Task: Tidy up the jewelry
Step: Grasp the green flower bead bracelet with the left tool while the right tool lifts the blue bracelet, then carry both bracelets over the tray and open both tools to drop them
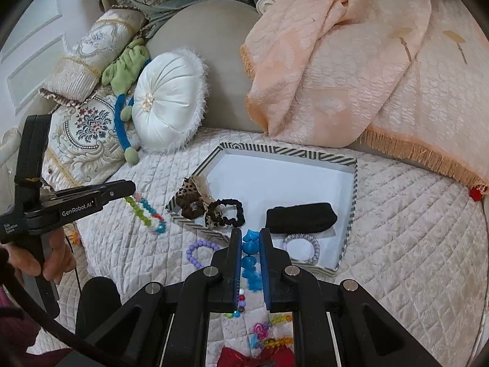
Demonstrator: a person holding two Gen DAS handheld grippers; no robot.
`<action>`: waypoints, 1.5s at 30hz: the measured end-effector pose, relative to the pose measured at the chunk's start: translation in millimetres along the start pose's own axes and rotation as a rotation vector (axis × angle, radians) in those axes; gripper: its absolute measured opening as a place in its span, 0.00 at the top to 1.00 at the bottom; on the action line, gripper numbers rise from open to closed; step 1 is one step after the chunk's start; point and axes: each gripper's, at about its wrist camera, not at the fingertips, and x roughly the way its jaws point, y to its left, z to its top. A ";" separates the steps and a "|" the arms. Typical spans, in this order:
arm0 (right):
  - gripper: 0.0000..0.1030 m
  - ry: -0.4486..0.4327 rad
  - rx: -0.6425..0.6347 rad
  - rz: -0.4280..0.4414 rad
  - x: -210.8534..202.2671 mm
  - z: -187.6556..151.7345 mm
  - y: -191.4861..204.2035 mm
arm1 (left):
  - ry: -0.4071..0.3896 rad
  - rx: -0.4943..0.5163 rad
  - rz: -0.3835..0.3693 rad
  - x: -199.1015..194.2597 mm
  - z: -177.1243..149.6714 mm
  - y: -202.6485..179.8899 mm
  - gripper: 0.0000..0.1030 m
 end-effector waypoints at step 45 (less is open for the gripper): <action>0.90 0.115 0.057 -0.052 124.3 73.7 -52.8 | 0.091 0.009 0.048 124.3 89.9 -18.1 0.88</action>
